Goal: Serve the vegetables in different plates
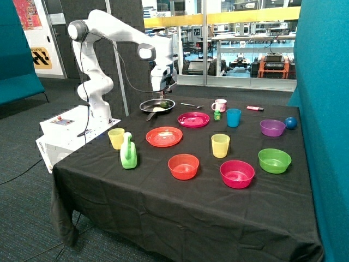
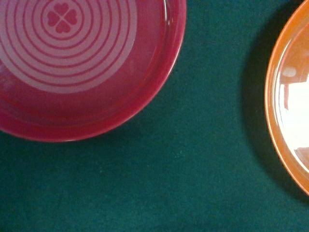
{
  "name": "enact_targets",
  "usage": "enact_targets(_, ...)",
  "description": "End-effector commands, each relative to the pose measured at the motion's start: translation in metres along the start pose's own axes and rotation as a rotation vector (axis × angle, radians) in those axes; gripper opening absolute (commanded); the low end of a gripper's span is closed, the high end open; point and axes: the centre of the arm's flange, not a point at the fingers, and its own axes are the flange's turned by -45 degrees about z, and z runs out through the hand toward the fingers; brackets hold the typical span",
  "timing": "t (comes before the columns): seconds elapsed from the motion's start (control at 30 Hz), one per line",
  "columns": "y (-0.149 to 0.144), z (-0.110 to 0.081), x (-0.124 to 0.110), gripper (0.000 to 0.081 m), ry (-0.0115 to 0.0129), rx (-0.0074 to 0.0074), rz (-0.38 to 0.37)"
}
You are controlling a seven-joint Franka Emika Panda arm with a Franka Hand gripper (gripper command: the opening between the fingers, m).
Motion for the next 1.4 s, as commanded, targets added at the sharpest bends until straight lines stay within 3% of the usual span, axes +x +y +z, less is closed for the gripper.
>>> enact_targets(0.0,-0.001,-0.001,-0.003,0.0808,0.0030,-0.0082,-0.085)
enact_targets(0.07,-0.009,0.005,-0.004,0.0808,0.0029,-0.0082,-0.101)
enact_targets(0.1,-0.011,0.007,-0.004,0.0696,0.0029,-0.0082,-0.104)
enact_targets(0.13,-0.014,0.010,-0.005,0.0486,0.0029,-0.0082,-0.110)
enact_targets(0.17,-0.017,0.012,-0.006,0.0380,0.0029,-0.0082,-0.116)
enact_targets(0.27,-0.025,0.017,-0.008,0.0288,0.0028,-0.0082,-0.125)
enact_targets(0.5,-0.043,0.027,-0.012,0.0278,0.0028,-0.0083,-0.145)
enact_targets(0.7,-0.065,0.033,-0.023,0.0387,0.0026,-0.0083,-0.193)
enact_targets(1.37,-0.158,0.064,-0.091,0.0463,0.0015,-0.0086,-0.438)
